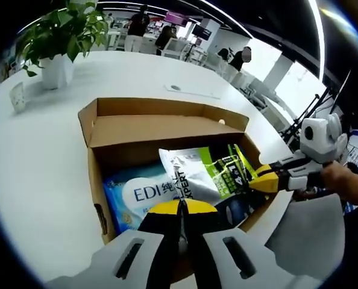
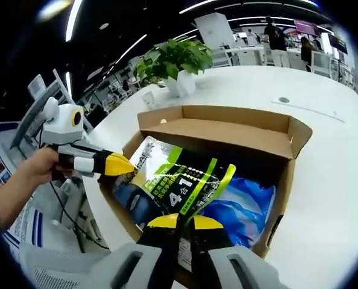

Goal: Operate the shoe box by opening the lid, removing the specified soft item, and placing it in the target area until the item is outside and the box remains undamaged.

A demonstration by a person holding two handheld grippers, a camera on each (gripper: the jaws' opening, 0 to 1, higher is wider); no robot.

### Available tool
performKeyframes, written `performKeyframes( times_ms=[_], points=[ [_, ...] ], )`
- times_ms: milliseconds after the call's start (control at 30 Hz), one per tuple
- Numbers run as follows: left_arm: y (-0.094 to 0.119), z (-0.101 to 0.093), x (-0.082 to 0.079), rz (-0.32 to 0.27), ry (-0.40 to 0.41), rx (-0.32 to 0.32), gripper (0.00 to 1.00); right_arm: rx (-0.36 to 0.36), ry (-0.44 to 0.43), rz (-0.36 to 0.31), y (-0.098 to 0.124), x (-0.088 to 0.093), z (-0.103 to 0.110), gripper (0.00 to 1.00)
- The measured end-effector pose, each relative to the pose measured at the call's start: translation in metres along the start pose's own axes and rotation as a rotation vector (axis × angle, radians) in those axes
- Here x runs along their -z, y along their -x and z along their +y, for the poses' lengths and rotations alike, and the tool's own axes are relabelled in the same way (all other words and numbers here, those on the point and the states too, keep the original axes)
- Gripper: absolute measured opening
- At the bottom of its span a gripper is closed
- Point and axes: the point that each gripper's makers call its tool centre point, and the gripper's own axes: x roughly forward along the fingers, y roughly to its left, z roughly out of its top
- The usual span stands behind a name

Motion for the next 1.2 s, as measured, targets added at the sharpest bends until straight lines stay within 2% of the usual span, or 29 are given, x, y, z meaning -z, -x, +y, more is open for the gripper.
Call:
performKeyframes(
  times_ms=[633,1067,1200],
  points=[
    [-0.006,-0.034,-0.027,-0.024,-0.037,0.030,0.00,0.004,-0.061,-0.058,0.042,-0.019,-0.017,0.00],
    [-0.018,-0.064,-0.042,-0.025,-0.058,0.063,0.00,0.033,-0.081,-0.059,0.068,-0.021,-0.037,0.00],
    [-0.022,-0.074,-0.050,-0.043,-0.060,0.076,0.00,0.045,-0.095,-0.068,0.077,-0.022,-0.045,0.00]
  ],
)
